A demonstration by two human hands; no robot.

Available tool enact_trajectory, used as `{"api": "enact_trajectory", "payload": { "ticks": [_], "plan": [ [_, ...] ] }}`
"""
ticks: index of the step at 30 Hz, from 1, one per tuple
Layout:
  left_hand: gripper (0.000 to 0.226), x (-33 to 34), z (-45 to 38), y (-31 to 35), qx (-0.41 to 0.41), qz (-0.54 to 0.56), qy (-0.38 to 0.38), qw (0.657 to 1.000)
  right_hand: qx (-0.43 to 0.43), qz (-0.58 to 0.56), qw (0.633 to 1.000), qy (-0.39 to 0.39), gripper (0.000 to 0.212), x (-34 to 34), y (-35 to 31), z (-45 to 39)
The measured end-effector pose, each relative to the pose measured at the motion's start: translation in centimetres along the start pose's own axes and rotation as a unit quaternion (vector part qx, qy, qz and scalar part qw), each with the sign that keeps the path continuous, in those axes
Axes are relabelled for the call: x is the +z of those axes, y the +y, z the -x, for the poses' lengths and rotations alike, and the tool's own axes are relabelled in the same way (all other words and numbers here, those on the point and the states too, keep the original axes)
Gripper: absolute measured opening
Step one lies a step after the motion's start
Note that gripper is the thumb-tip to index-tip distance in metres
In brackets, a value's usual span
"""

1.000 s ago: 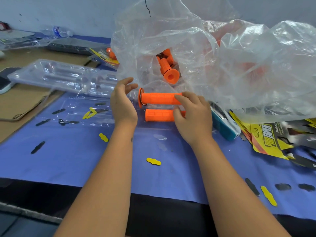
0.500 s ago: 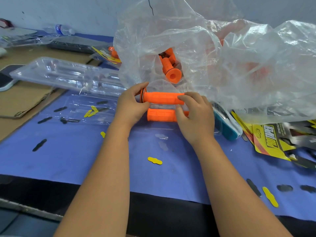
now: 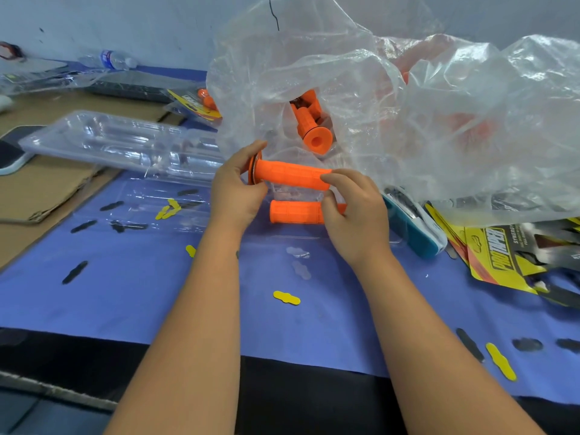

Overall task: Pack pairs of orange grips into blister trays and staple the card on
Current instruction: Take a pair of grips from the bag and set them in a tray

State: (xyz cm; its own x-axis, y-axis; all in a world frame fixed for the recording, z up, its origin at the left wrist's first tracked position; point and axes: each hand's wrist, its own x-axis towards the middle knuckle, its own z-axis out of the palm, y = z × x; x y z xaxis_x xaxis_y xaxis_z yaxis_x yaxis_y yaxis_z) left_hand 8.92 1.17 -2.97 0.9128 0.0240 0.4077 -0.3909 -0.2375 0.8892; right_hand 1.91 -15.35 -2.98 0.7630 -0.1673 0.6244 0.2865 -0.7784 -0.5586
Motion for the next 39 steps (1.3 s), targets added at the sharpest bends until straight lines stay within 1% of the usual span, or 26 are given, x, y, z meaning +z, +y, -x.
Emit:
{"api": "enact_trajectory", "payload": {
  "ticks": [1,4,6,9,11,15,17,19,22,23,25,27,29,33,36,37,39],
  "plan": [
    [0.073,0.1,0.1,0.0,0.0,-0.015,-0.001,1.0,-0.001,0.003,1.0,-0.001,0.034,0.0,0.0,0.0],
    [0.077,0.5,0.5,0.1,-0.008,-0.063,0.027,0.998,-0.003,0.009,1.0,-0.002,0.034,0.0,0.1,0.0],
    [0.076,0.5,0.5,0.1,-0.008,-0.058,0.027,0.998,0.0,0.011,1.0,-0.001,0.034,0.0,0.2,0.0],
    [0.07,0.3,0.4,0.2,-0.002,-0.034,-0.017,0.999,0.015,0.004,1.0,0.018,0.032,-0.1,0.2,0.0],
    [0.064,0.3,0.4,0.2,-0.01,-0.053,-0.052,0.997,0.026,-0.001,0.999,0.032,0.03,-0.2,0.3,-0.2],
    [0.061,0.5,0.2,0.2,-0.046,-0.08,-0.068,0.993,0.025,0.011,1.0,0.015,0.029,-0.3,0.4,-0.1],
    [0.053,0.7,-0.1,0.5,-0.033,-0.044,-0.064,0.996,0.026,0.016,0.999,0.015,0.028,-0.3,0.3,-0.1],
    [0.041,0.6,-0.1,0.8,-0.037,0.04,-0.027,0.998,0.019,0.026,0.999,0.037,0.03,-0.4,0.2,-0.1],
    [0.036,-0.1,-0.1,1.0,-0.103,0.158,0.072,0.979,0.001,0.044,0.996,0.077,0.034,-0.6,0.0,-0.1],
    [0.036,-0.4,-0.3,0.9,-0.129,0.189,0.086,0.97,-0.003,0.046,0.996,0.08,0.035,-0.6,-0.1,-0.1],
    [0.033,-0.6,-0.7,0.9,-0.156,0.213,0.087,0.961,-0.007,0.049,0.996,0.076,0.035,-0.6,-0.1,-0.1],
    [0.024,-0.5,-0.8,0.9,-0.146,0.183,0.073,0.969,-0.011,0.051,0.996,0.067,0.034,-0.5,0.0,0.0],
    [0.022,-0.1,-0.7,0.6,-0.116,0.114,0.03,0.986,-0.011,0.055,0.997,0.058,0.034,-0.5,0.0,0.0],
    [0.043,0.0,-0.4,0.3,-0.069,0.008,-0.054,0.996,-0.001,0.056,0.997,0.045,0.033,-0.5,0.1,-0.1],
    [0.056,-0.3,-0.3,0.2,0.024,-0.131,-0.112,0.985,0.003,0.054,0.998,0.041,0.033,-0.5,0.1,-0.1],
    [0.059,-0.2,-0.3,0.2,0.037,-0.16,-0.12,0.979,0.003,0.054,0.998,0.039,0.033,-0.5,0.1,-0.1],
    [0.06,0.0,-0.4,0.3,0.035,-0.206,-0.112,0.971,0.006,0.059,0.998,0.038,0.033,-0.5,0.0,-0.1]
  ]
}}
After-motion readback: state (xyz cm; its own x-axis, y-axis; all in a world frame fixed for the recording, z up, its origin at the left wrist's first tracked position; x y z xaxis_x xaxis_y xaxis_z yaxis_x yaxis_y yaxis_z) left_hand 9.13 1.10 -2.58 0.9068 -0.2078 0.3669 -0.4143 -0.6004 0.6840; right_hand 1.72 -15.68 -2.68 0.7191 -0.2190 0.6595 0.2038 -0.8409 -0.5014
